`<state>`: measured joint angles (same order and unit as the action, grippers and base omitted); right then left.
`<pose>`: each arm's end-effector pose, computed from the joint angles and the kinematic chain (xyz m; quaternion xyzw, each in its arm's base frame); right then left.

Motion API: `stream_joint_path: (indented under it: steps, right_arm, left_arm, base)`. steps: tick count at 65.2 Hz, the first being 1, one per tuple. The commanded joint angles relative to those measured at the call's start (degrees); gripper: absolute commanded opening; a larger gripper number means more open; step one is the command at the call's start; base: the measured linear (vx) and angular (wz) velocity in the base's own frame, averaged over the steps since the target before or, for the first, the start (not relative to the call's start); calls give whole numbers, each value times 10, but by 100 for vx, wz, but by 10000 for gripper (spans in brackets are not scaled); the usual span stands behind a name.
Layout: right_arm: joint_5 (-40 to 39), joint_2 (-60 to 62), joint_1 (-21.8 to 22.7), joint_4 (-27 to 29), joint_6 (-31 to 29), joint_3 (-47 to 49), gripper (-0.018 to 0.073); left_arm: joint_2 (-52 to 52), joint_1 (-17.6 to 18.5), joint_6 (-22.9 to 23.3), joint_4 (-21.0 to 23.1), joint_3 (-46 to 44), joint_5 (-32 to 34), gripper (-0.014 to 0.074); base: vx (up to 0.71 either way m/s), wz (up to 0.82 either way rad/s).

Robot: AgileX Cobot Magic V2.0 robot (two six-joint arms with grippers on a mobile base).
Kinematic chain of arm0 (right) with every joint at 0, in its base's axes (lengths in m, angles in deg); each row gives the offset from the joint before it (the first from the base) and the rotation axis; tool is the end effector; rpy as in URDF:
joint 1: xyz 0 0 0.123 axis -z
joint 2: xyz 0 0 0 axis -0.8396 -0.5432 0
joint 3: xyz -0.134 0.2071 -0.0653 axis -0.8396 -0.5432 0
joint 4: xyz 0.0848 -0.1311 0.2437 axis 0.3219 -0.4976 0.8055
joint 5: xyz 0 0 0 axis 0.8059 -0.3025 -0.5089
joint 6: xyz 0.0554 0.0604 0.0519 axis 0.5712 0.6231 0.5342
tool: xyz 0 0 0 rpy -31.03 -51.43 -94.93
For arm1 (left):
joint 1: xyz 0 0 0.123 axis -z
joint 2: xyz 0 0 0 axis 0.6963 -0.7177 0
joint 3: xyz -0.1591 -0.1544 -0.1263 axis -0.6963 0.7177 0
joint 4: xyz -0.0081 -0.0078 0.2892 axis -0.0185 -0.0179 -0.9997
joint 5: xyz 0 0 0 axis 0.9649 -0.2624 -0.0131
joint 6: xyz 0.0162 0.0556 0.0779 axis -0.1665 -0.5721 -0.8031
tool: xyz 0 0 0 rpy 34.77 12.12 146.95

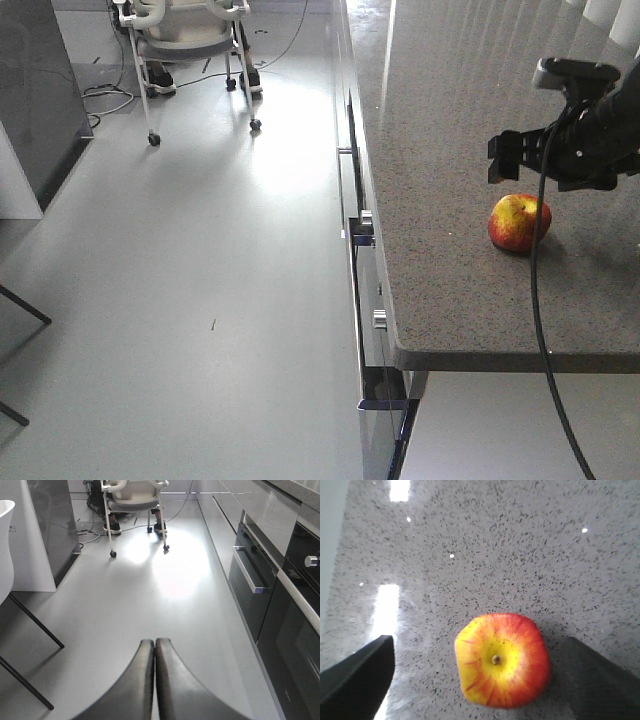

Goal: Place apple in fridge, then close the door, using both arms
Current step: 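Lower the open right gripper over the red-yellow apple and close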

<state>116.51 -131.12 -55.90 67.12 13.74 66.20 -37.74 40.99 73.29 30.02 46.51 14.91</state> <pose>0.4551 -0.0002 0.2343 0.0354 0.9526 0.0553 0.2971 0.1270 0.0073 0.1720 -0.0550 0.7973 -0.0060 0.6010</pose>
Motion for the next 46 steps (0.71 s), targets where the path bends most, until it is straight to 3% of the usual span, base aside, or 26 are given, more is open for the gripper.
stream_joint_path:
  steps: [1, 35, 46]
  right_arm:
    - [-35, 13, 3, -1, -5, 19, 630]
    - [-28, -38, 3, -3, -3, 19, 613]
    - [-21, -38, 3, -4, -3, 19, 559]
  left_arm:
    - [9, 3, 5, 0, -10, 39, -6]
    - [9, 3, 5, 0, -10, 39, -6]
    - [9, 3, 5, 0, -10, 39, -6]
  base:
    - [0, 0]
    - [0, 0]
    - [0, 0]
